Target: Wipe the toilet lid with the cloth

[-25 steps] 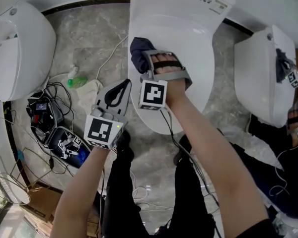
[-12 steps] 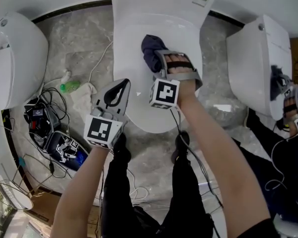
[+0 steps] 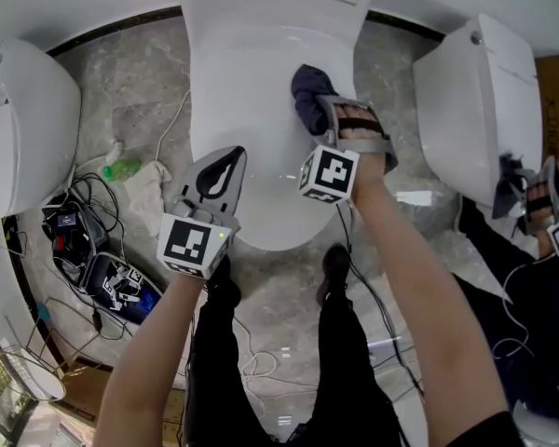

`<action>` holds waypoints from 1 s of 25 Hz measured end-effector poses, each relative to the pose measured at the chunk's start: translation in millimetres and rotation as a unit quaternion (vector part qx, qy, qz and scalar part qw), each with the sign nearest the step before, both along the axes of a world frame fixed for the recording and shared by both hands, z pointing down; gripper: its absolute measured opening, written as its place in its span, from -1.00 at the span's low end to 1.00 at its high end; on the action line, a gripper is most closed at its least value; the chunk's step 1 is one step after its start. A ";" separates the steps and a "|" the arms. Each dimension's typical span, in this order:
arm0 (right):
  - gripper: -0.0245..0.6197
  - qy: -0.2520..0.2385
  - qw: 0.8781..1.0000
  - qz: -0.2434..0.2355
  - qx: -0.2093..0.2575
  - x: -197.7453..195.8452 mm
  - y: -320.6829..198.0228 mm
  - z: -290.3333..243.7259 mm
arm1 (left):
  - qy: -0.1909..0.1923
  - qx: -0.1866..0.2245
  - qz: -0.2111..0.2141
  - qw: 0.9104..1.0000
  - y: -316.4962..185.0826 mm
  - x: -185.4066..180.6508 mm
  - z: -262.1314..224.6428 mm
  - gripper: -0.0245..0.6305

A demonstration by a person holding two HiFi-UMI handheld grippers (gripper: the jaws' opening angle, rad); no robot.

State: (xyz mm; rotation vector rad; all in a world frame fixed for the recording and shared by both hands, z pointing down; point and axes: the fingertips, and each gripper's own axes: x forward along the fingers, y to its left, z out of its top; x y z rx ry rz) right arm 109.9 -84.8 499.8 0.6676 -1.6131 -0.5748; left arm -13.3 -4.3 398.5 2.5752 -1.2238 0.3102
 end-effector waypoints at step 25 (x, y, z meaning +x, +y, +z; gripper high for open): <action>-0.62 0.009 0.999 0.030 -0.007 61.0 4.3 8.0 | -0.004 0.000 0.021 1.000 7.2 37.7 4.7 -0.90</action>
